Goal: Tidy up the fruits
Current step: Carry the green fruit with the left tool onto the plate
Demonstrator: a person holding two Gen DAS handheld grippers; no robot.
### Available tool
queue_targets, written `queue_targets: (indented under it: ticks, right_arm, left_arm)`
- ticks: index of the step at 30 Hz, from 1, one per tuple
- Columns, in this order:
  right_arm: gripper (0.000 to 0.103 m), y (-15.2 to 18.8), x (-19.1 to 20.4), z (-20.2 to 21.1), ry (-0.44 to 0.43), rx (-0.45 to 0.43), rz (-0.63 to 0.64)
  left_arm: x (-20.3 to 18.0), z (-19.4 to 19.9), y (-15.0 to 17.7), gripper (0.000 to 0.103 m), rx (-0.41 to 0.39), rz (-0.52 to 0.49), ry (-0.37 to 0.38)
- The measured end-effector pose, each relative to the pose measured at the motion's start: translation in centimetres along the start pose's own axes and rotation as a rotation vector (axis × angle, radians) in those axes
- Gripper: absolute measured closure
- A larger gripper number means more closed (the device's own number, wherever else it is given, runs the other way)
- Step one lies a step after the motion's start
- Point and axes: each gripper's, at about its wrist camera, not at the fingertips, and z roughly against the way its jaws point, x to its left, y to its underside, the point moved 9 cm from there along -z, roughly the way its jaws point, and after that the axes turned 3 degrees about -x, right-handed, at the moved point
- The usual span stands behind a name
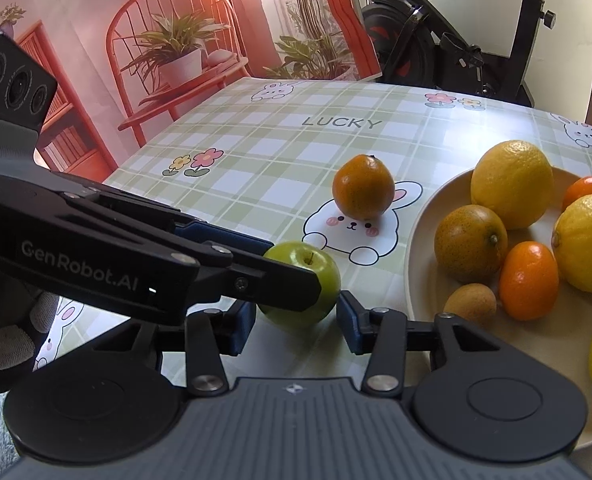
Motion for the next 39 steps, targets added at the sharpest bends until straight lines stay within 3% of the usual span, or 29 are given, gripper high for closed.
queue_targets:
  ticks: [9,20,28,39]
  right_arm:
    - [0.056,-0.5,-1.4,4.2,0.022,-0.101,-0.037]
    - [0.056,0.5,-7.2,9.0,0.112,-0.169,-0.137]
    - [0.056,0.9,-11.0,10.2,0.179,-0.162,-0.168]
    - [0.055,0.4,-12.9,8.5,0.218,-0.122,-0.137]
  left_arm:
    - [-4.4,0.3,-1.8,0.057,-0.033,-0.084,0.000]
    - [-10.3,-4.0,-2.7,0.057,0.001,-0.165,0.058]
    - [-11.6,-6.9,-3.2,0.056,0.019,-0.175,0.086]
    - [-11.5,-9.2,-4.1,0.056,0.040,-0.180,0.053]
